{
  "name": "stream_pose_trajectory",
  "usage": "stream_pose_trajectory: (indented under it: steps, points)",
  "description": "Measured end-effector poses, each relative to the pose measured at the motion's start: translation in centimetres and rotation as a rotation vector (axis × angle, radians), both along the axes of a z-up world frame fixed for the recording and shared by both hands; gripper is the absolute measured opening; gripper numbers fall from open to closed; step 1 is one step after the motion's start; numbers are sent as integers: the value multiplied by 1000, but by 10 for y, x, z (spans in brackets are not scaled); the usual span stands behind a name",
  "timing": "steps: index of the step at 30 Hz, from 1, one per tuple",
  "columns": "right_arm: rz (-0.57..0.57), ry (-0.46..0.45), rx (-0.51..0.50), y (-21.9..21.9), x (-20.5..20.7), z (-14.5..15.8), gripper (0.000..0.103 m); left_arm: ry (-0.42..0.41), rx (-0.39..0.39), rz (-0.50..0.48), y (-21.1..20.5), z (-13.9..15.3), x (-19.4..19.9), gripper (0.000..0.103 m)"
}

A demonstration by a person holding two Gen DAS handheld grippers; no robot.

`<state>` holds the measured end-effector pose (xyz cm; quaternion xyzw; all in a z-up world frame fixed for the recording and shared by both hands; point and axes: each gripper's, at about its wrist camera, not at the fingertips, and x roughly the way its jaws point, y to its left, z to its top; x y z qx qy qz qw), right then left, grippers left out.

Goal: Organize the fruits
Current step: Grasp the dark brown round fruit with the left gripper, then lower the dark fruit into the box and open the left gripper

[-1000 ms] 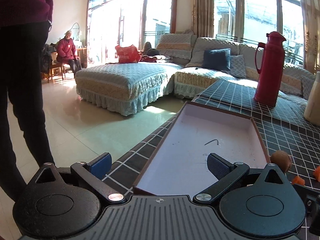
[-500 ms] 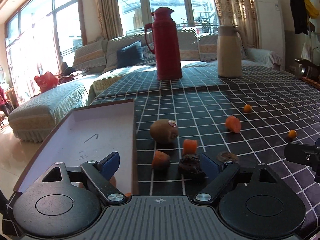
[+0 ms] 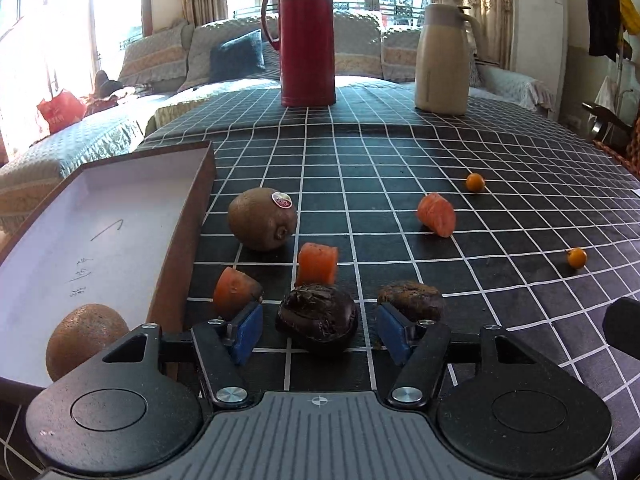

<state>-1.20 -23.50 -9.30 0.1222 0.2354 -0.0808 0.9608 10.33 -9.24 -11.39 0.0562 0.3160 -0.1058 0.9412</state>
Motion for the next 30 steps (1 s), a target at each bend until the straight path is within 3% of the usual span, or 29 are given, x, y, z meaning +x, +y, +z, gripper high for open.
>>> stream_pose_trajectory:
  steps: [1,3,10,16,23,30]
  points:
    - [0,-1,3,-1,-1,-1,82,5,-2,2,0,-2,1,61]
    - [-1,-1,9,-2,0,-2,82,19,5,8,-4,-4,4,48]
    - [-12,-9,24,-6,-3,-2,82,6,5,27,-7,-3,0,47]
    - [-13,-11,11,-4,-4,-3,82,-103,7,66,6,17,-8,47]
    - [16,-8,3,5,0,-2,82,-154,-20,258,74,43,2,47]
    - [64,5,13,24,11,-1,82,-56,4,482,146,24,26,47]
